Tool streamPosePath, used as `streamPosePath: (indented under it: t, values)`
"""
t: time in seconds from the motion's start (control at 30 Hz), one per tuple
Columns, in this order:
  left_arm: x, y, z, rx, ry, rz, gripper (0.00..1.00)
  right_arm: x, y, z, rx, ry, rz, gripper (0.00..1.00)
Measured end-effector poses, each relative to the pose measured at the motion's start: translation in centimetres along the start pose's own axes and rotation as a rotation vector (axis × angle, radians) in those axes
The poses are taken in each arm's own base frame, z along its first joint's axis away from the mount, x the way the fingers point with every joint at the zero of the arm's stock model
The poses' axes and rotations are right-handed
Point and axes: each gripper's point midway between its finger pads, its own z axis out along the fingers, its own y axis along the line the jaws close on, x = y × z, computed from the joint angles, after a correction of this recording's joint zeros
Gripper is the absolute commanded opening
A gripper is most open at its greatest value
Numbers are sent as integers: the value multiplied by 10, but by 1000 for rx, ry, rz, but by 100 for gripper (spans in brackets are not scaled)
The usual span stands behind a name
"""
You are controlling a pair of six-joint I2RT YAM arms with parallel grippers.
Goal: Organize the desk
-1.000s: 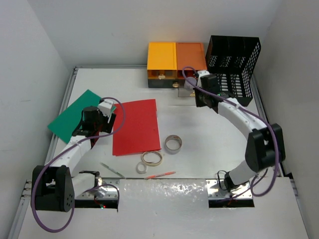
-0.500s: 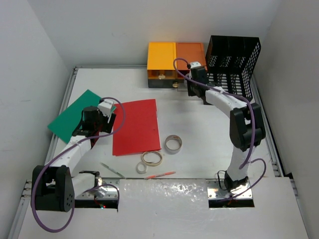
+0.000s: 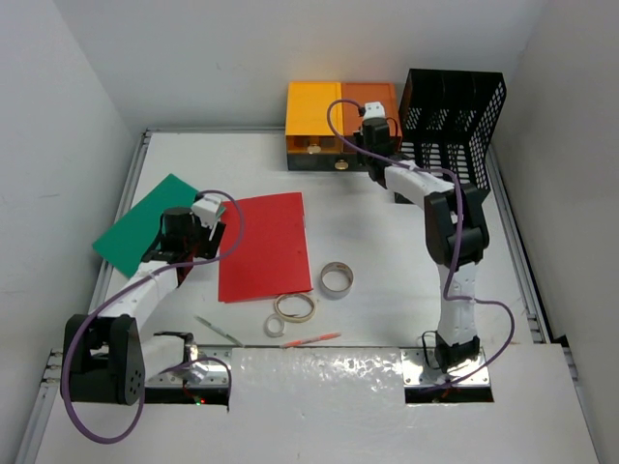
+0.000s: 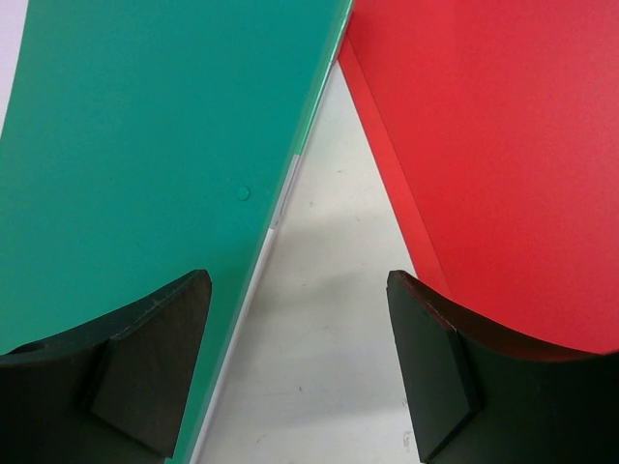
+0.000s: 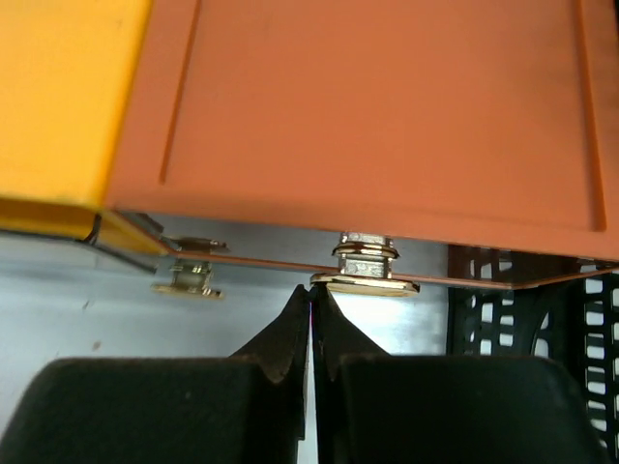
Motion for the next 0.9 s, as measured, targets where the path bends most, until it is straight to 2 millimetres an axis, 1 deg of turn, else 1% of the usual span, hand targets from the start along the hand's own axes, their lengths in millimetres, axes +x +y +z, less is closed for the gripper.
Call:
streamPosePath:
  t: [0.13,0.3,0.37,0.4,0.43,0.5,0.57,0.6,0.67,0.73,0.8,0.83,0.87,0.9]
  values:
    - [-1,2,-1,-7,4,8,71,-1,-6,7,44,-21,2,0]
    - [-15,6,-4,-5,-13,10,71,-4,-8,8,58,-38,8,0]
    - [-20,7,-4,-2,-23,10,71,-3,-7,8,47,-40,10,9]
    - [-21,7,-5,-1,-24,12,71,-1,-5,6,38,-40,12,16]
    - [-23,8,-5,-1,-25,15,71,3,-4,4,27,-34,12,29]
    - [-28,9,-6,4,-20,21,71,12,-2,-8,1,-18,21,39]
    - [-43,12,-7,16,-28,22,69,19,-2,-27,-21,4,41,50]
    - [-56,13,-8,23,-40,24,69,17,-3,-37,-28,3,57,51]
    - [-92,14,-11,26,-87,37,69,8,-6,-60,-40,-6,82,54]
    - [-142,-1,-16,50,-172,75,69,-6,-9,-81,-47,-27,107,55]
    - [-198,-38,-22,103,-262,132,67,-18,-14,-104,-50,-50,136,56]
    - [-221,-57,-23,125,-300,148,66,-20,-19,-116,-45,-53,151,56]
    - [-237,-75,-21,149,-316,154,65,-18,-24,-125,-37,-57,167,56]
    - [-254,-96,-19,167,-325,156,64,-12,-30,-135,-26,-53,184,56]
